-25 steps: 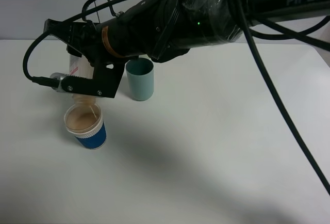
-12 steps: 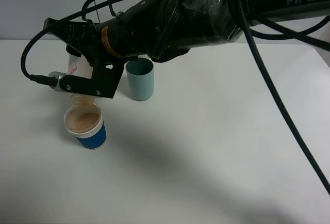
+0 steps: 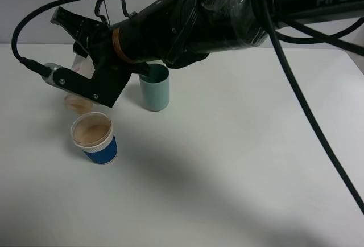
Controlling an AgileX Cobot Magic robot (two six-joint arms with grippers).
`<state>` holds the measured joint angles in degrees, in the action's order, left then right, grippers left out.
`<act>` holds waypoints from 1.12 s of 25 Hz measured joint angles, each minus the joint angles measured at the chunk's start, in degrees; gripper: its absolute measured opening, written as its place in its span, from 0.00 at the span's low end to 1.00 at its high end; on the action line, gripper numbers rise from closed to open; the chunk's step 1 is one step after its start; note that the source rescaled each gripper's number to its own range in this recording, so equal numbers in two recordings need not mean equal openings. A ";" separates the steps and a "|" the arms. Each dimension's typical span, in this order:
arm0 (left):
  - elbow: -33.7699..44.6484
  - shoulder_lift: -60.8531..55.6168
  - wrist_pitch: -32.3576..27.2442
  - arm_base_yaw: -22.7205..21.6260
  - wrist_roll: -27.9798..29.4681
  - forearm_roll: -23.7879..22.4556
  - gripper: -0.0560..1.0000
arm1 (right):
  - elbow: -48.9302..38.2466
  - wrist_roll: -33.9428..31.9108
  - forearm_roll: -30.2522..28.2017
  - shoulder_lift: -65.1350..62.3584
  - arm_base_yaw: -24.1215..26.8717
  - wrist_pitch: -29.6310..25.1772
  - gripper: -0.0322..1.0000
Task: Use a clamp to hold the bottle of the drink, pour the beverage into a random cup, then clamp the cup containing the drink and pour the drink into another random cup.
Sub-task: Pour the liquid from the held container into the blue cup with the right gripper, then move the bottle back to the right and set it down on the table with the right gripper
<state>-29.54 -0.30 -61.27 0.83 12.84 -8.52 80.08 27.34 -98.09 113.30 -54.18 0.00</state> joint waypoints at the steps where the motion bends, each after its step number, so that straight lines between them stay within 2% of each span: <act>1: 0.00 0.00 0.00 0.00 0.00 0.00 0.89 | 0.00 -0.99 0.65 0.00 0.00 0.00 0.03; 8: 0.00 0.00 0.00 0.00 0.00 0.00 0.89 | 0.00 -7.36 6.93 0.00 0.00 0.00 0.03; 17: 0.00 0.00 0.00 0.00 0.00 0.00 0.89 | 0.00 -11.15 13.79 0.00 1.13 0.00 0.03; 18: 0.00 0.00 0.00 0.00 0.00 0.00 0.89 | 0.00 -13.65 18.04 0.00 1.32 -0.69 0.03; 20: 0.00 0.00 0.00 0.00 0.00 0.00 0.89 | 0.00 -16.18 21.49 0.00 1.45 -1.90 0.03; 27: 0.00 0.00 0.00 0.00 0.00 0.00 0.89 | 0.00 -22.67 26.96 -0.23 2.31 -4.14 0.03; 28: 0.00 0.00 0.00 0.00 0.00 0.00 0.89 | 0.00 -25.89 29.20 -0.97 2.94 -5.92 0.03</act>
<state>-29.54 -0.30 -61.27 0.83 12.84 -8.52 80.08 1.45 -68.89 112.32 -51.24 -5.92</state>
